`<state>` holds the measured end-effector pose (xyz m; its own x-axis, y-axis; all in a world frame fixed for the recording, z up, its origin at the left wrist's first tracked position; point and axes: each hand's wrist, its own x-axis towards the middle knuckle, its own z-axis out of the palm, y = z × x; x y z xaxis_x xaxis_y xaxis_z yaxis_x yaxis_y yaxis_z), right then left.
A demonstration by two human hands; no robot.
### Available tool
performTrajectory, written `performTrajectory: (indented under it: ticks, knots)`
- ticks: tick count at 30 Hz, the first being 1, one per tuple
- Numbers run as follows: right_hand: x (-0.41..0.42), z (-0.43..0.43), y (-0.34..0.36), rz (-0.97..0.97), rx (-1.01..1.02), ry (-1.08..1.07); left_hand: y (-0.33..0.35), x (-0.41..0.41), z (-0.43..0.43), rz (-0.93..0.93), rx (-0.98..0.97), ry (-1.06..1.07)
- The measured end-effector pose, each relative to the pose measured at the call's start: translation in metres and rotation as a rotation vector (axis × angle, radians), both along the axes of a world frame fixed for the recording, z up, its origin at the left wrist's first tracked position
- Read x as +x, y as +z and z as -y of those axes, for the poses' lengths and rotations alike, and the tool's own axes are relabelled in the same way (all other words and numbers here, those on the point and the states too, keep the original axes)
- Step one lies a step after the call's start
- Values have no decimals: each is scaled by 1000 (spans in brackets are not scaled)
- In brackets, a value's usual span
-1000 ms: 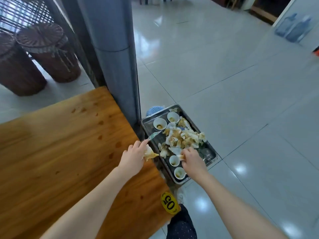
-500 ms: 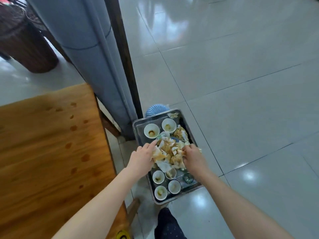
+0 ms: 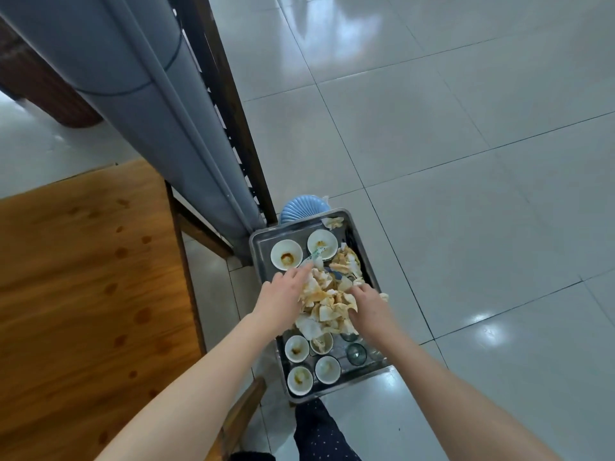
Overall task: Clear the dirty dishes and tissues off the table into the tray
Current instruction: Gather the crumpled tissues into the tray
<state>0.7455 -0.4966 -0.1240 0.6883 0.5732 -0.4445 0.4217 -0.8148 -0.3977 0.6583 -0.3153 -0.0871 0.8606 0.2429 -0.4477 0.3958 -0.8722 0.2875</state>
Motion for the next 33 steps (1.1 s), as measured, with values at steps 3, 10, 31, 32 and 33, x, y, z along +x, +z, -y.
performTrajectory:
  ticks: [3,10,31,32,33]
  knots:
    - [0,10,-1,-22,-14,-12,-2,4,6,1,5,-24]
    - [7,30,6,-26,-47,-32,-8,4,19,-252,-199,-77]
    - [-78,-60,76,253,140,300,46,-153,-35,-8,223,207]
    - [-91,-64,78,261,152,315,47,-167,-38,1,222,231]
    - [-104,-69,80,274,163,327,49,-181,-40,10,220,253]
